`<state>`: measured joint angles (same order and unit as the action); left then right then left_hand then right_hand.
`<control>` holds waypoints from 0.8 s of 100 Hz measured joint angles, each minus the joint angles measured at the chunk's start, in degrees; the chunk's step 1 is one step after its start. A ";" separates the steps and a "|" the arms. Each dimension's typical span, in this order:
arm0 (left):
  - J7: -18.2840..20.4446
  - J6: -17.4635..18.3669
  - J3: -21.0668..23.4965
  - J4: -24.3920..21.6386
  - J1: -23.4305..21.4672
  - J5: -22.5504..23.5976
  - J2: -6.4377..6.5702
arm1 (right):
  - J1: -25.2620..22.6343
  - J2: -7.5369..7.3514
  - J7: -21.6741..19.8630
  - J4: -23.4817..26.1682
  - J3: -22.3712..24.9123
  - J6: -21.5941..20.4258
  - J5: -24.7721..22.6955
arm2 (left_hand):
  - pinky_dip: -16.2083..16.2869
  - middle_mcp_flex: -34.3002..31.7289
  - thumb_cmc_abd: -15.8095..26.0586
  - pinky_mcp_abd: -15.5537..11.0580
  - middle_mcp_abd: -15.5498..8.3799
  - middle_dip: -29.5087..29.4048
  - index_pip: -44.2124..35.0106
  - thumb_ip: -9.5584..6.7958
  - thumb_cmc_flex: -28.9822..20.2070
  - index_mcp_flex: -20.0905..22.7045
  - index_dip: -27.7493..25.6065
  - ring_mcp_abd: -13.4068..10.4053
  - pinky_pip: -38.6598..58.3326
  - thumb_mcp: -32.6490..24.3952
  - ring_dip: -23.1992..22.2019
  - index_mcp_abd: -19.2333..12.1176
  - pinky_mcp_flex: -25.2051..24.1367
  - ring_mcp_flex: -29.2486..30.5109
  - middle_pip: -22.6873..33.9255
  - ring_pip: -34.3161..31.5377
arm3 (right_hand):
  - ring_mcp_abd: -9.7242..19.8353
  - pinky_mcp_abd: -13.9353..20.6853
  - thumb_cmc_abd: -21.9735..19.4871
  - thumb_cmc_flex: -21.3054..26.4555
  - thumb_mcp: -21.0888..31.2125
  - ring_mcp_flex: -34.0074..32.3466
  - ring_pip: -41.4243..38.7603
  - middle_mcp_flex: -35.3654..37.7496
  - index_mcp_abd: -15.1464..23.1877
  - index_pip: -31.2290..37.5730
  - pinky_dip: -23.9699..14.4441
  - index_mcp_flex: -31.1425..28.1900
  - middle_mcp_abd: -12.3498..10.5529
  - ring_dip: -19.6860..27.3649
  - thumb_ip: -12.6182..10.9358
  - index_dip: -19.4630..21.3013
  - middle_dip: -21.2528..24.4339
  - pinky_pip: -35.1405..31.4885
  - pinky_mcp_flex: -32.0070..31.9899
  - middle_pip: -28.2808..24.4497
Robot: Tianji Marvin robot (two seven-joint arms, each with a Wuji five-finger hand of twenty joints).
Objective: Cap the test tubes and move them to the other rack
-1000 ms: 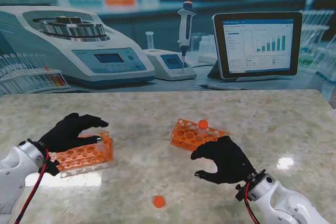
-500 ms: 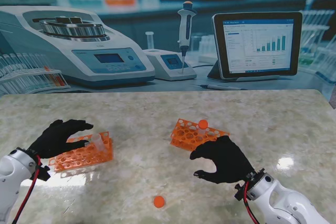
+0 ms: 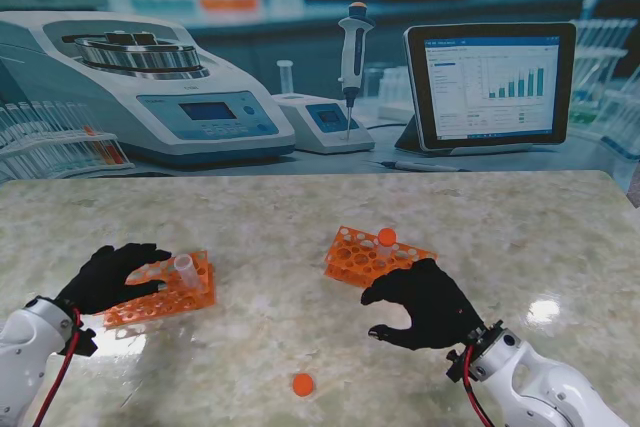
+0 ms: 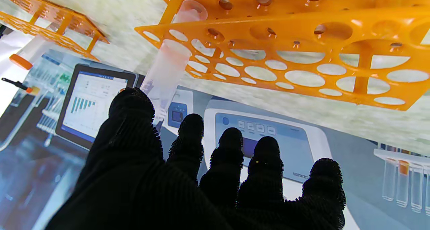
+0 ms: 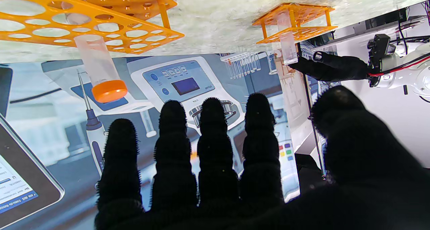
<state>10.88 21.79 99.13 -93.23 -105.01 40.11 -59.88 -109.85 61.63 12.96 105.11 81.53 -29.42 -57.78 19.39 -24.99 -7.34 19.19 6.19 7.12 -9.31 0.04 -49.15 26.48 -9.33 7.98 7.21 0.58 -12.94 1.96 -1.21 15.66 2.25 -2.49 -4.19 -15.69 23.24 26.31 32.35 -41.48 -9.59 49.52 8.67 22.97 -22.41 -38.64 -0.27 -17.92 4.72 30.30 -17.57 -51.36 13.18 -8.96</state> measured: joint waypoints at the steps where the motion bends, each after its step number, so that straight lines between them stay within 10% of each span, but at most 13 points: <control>1: -0.06 -0.01 -0.07 0.13 0.05 0.01 0.00 | 0.01 0.00 -0.02 0.00 -0.01 0.00 0.00 | 0.00 0.00 -0.10 0.00 0.00 -0.01 0.00 0.00 0.00 0.00 0.00 0.00 -0.06 0.00 0.00 0.00 0.00 0.00 0.00 0.00 | 0.00 0.00 0.00 0.00 0.00 0.00 0.00 0.00 0.00 0.00 0.00 0.00 0.00 0.00 0.00 0.00 0.00 0.00 0.00 0.00; 80: -1.15 -1.38 -7.00 7.85 6.08 -0.92 0.01 | 0.23 -0.06 -0.55 -0.15 -0.20 -0.01 0.11 | 0.00 2.16 -2.14 -0.23 0.00 -0.83 0.00 0.00 0.58 0.00 0.11 -0.20 -0.90 -0.02 0.74 0.01 -0.75 -2.11 -0.32 0.41 | 0.00 -0.01 0.00 0.00 -0.01 0.00 0.00 0.00 0.00 0.00 0.00 0.00 -0.12 0.00 -0.47 0.00 0.00 0.54 -0.07 0.00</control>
<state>9.74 20.41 92.13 -85.38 -98.93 39.19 -59.87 -109.63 61.57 12.41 104.96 81.33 -29.44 -57.67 19.39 -22.84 -9.48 18.96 6.19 6.29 -9.31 0.04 -48.57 26.48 -9.23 7.78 6.30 0.56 -12.20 1.96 -1.96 13.55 1.93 -2.07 -4.19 -15.70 23.24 26.31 32.34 -41.48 -9.59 49.52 8.67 22.97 -22.41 -38.64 -0.40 -17.92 4.25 30.30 -17.56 -50.83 13.11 -8.96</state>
